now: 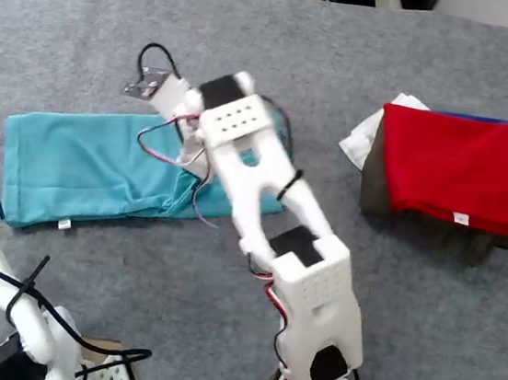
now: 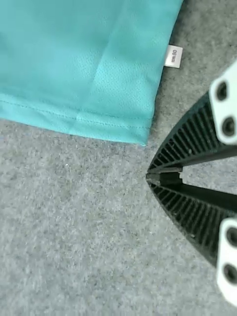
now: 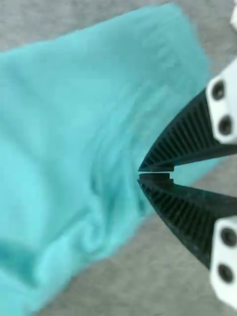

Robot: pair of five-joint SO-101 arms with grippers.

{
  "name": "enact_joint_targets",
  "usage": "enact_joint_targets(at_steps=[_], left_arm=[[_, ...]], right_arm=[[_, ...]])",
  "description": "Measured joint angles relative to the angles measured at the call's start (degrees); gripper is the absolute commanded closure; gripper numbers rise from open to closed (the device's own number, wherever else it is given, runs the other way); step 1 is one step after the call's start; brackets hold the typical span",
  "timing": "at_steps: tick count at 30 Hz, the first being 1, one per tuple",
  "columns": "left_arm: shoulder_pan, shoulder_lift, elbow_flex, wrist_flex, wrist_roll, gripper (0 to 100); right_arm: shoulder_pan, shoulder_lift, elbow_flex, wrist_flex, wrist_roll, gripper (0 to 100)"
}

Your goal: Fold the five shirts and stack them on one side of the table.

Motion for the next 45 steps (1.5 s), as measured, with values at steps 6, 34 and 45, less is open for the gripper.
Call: enact_joint_targets(at_steps=[6, 34, 45], left_arm=[[-1.0, 0.0, -0.1, 0.6, 0.0, 97], [-3.0, 0.0, 2.8, 0.6, 0.0, 97], [-3.0, 0.0, 5.4, -2.6, 0.2, 97]], right_arm=[[-0.8, 9.7, 1.5, -11.6, -2.8, 98.3], [1.9, -3.9, 6.5, 7.6, -5.0, 98.3], [0.1, 10.0, 0.1, -4.8, -5.5, 98.2]])
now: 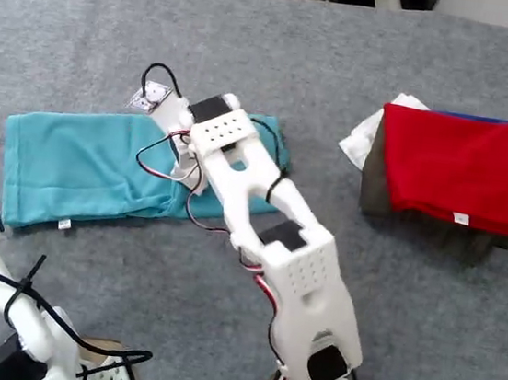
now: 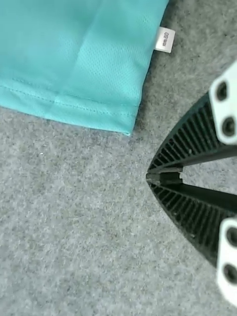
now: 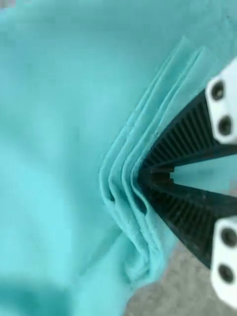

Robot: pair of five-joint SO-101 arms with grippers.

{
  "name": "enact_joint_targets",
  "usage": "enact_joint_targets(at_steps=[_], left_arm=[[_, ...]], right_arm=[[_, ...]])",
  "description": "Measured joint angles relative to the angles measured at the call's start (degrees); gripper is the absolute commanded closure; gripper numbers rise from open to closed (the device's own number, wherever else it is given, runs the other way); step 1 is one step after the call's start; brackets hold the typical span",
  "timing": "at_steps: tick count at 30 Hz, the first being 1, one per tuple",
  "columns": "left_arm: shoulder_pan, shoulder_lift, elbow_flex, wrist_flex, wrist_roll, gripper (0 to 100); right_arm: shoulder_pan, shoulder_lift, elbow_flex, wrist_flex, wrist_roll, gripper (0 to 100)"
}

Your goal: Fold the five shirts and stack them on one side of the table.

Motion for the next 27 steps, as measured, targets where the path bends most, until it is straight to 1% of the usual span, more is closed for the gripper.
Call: enact_joint_targets(at_steps=[3, 5, 11, 14, 17, 24, 27], left_arm=[[0.0, 0.0, 0.5, -0.6, 0.0, 97], [0.0, 0.0, 0.5, -0.6, 0.0, 97], [0.0, 0.0, 0.6, -0.6, 0.0, 97], [0.0, 0.0, 0.6, -0.6, 0.0, 97], [0.0, 0.0, 0.6, 0.1, 0.0, 97], [0.0, 0.0, 1.8, 0.1, 0.0, 97], [0.0, 0.0, 1.8, 0.1, 0.0, 97]], right_arm=[[0.1, 4.7, -6.6, 0.9, 0.1, 98.3], [0.1, 6.8, -11.3, 3.4, 0.1, 98.3], [-0.3, 9.1, -24.6, 15.6, 0.1, 98.3], [-0.3, 9.1, -27.7, 21.0, 0.1, 98.3], [-0.4, 9.3, -27.8, 21.4, 0.1, 98.3], [-3.5, 16.4, -28.5, 14.9, 0.1, 98.3], [-3.5, 17.8, -30.6, 15.6, 0.1, 98.3]])
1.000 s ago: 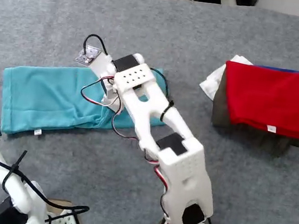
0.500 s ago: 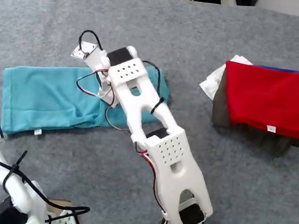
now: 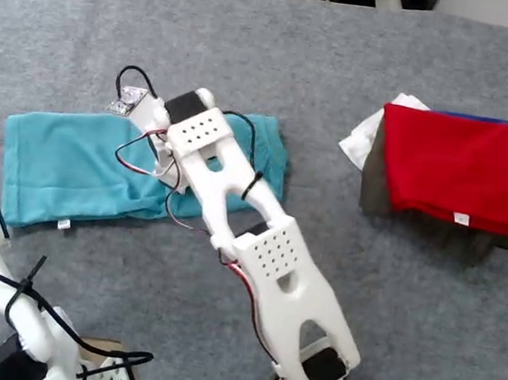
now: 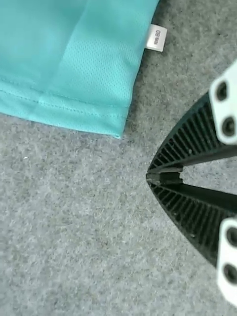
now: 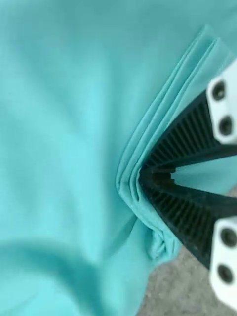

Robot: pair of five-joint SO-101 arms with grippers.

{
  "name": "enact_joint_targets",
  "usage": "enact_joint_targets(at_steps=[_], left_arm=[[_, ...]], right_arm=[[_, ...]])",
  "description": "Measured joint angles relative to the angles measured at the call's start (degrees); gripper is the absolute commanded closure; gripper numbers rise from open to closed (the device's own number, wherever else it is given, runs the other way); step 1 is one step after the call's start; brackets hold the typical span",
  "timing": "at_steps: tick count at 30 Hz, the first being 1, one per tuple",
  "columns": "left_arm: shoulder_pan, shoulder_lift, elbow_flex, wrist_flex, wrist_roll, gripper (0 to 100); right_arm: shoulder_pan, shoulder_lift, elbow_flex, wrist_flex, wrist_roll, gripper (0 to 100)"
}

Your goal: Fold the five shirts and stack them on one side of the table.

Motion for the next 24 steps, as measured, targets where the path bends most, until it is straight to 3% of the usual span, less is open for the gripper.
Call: enact_joint_targets(at_steps=[5, 9, 13, 17, 24], left_arm=[[0.0, 0.0, -3.7, 3.0, -0.1, 93], [1.0, 0.2, -14.8, 9.1, 0.0, 84], [5.5, 4.6, -25.0, 11.6, -0.2, 83], [8.9, 15.2, -31.9, 12.3, -0.2, 83], [9.0, 39.0, -47.0, 16.4, -0.1, 83]], right_arm=[[1.4, 1.3, -7.5, 6.5, 0.0, 98.3], [5.9, -0.4, -7.9, 7.3, -0.2, 98.3], [9.5, -8.9, -2.5, 7.3, -0.1, 98.3], [10.7, -18.5, 5.2, 7.3, 2.9, 98.3], [10.9, -28.7, 9.8, 7.3, 3.5, 98.3]])
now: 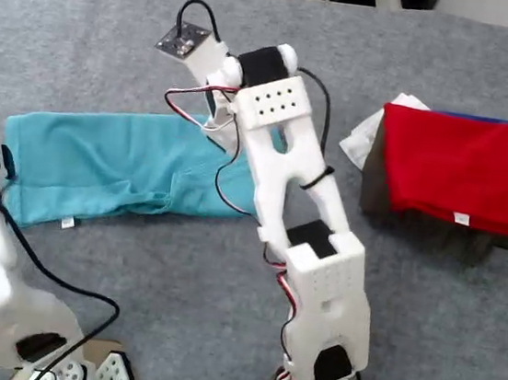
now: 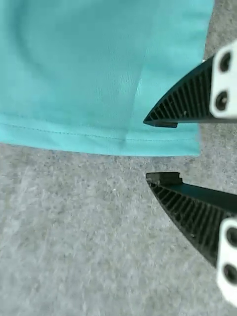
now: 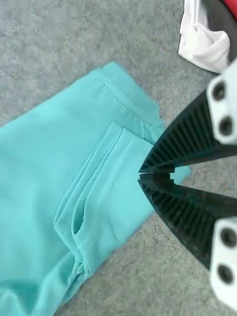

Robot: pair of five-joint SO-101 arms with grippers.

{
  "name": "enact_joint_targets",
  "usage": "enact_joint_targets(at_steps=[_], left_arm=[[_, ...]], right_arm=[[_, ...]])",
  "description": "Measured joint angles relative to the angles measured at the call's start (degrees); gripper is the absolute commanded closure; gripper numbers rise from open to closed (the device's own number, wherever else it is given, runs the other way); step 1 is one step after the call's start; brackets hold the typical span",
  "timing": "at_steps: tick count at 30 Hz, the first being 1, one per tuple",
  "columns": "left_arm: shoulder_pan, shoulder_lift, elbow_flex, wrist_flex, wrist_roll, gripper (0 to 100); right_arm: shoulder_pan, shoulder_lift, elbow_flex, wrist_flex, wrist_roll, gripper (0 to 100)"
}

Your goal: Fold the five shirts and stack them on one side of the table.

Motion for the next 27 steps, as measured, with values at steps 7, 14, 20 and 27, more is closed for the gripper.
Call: enact_joint_targets(at_steps=[7, 14, 20, 27], left_arm=[[0.0, 20.1, -17.8, 7.1, 0.1, 82], [-0.1, 30.7, -33.7, 16.2, 0.1, 76], [-0.2, 38.1, -39.8, 18.6, 0.0, 77], [1.3, 42.9, -44.9, 23.3, 0.1, 94]], right_arm=[[0.0, -0.4, 0.4, 0.0, 0.0, 98.3], [0.0, -0.4, 5.6, 0.0, 0.0, 98.3], [0.0, -0.4, 6.9, 0.0, 0.0, 98.3], [0.0, -0.4, 6.9, 0.0, 0.0, 98.3]])
